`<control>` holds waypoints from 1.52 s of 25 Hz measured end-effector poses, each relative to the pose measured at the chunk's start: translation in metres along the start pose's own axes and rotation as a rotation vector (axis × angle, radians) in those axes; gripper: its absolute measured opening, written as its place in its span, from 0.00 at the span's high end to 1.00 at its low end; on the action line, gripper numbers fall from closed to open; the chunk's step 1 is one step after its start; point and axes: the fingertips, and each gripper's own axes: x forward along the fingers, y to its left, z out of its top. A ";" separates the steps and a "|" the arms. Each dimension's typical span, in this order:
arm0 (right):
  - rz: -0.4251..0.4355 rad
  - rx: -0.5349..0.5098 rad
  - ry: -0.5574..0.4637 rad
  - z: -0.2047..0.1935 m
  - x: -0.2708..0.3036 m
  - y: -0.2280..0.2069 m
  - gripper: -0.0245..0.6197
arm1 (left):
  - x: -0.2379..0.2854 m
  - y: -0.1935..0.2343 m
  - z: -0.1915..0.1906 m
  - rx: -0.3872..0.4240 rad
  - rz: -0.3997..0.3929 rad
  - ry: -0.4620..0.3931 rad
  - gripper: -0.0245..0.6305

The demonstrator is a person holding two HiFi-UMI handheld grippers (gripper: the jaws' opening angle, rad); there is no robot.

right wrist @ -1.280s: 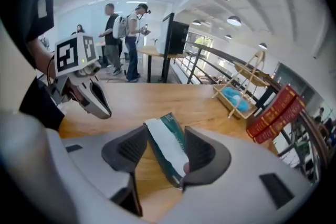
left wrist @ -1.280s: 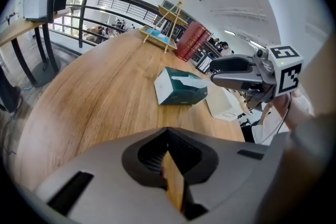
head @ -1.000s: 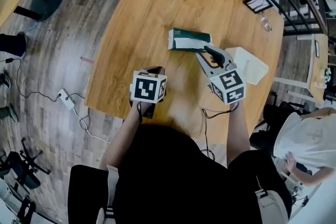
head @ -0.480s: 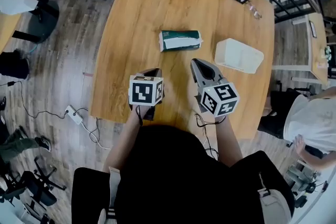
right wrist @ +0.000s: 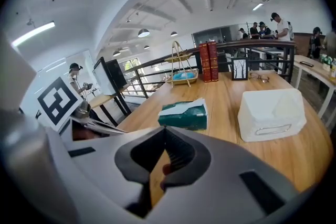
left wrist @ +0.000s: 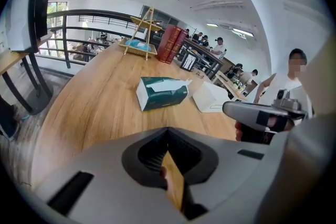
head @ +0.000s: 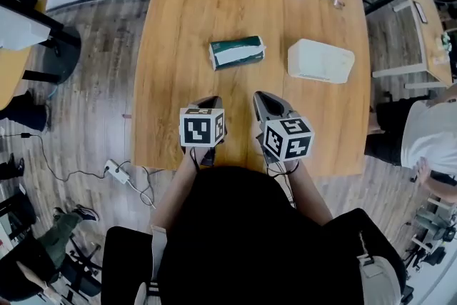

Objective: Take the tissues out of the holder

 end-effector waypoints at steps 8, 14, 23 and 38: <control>-0.114 0.082 0.040 -0.014 -0.015 -0.022 0.95 | -0.006 -0.012 -0.010 0.039 0.003 0.004 0.95; -0.129 0.108 0.052 -0.019 -0.023 -0.026 0.95 | -0.010 -0.014 -0.014 0.040 0.003 0.000 0.95; -0.129 0.090 0.066 -0.021 -0.025 -0.024 0.95 | -0.012 -0.019 -0.016 0.047 -0.001 -0.006 0.95; -0.113 0.103 0.078 -0.024 -0.027 -0.026 0.95 | -0.010 -0.022 -0.018 0.052 -0.009 0.008 0.95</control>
